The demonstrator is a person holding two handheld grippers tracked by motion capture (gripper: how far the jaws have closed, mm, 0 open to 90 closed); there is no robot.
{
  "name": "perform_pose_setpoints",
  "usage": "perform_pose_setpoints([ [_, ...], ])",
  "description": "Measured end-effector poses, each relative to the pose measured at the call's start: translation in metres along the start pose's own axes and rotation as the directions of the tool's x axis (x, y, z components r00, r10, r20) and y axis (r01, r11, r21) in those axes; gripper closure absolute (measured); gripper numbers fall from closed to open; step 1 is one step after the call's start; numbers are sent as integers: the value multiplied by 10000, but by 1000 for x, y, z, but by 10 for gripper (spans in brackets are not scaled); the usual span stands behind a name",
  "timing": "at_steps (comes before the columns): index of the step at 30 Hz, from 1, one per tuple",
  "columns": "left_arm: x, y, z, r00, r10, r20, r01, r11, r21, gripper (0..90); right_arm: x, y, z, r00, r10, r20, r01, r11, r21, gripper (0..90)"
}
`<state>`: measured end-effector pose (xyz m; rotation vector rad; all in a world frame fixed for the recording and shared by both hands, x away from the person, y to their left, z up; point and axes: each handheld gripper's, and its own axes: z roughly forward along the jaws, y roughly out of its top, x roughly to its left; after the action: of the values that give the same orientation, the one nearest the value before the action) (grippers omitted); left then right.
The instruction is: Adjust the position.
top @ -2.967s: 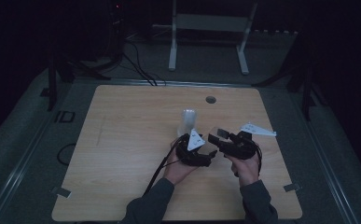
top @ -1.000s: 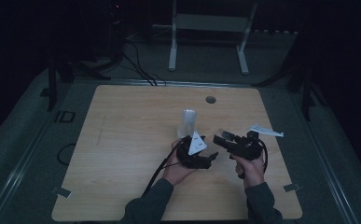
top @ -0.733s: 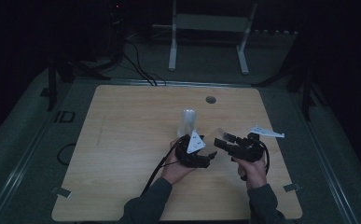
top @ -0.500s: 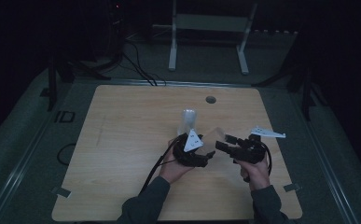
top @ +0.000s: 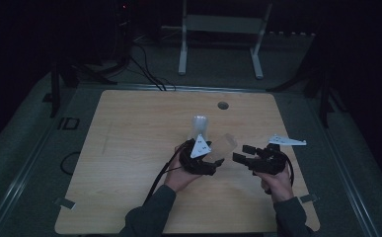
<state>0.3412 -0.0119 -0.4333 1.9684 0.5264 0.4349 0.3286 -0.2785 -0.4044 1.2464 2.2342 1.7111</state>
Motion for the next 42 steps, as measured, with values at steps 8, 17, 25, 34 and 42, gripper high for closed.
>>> perform_pose_setpoints([
  [8, 1, 1, -3, 9999, 70, 85, -70, 10000, 35, 266, 0, 6, -7, 9994, -330, 66, 328, 9989, 336, 225],
  [17, 3, 3, -6, 9992, 305, 253, -310, 9993, 190, 266, 4, 12, -6, 9927, -1174, 279, 1128, 9850, 1308, 184],
  [25, 4, 4, -7, 9977, 534, 429, -550, 9977, 388, 266, 9, 17, -3, 9783, -2021, 451, 1857, 9526, 2410, 184],
  [34, 5, 2, -8, 9963, 638, 575, -673, 9958, 617, 266, 16, 20, 1, 9532, -2977, 526, 2623, 9009, 3457, 235],
  [42, 6, 1, -8, 9937, 804, 783, -865, 9931, 790, 266, 20, 24, 3, 9290, -3658, 560, 3131, 8576, 4081, 264],
])
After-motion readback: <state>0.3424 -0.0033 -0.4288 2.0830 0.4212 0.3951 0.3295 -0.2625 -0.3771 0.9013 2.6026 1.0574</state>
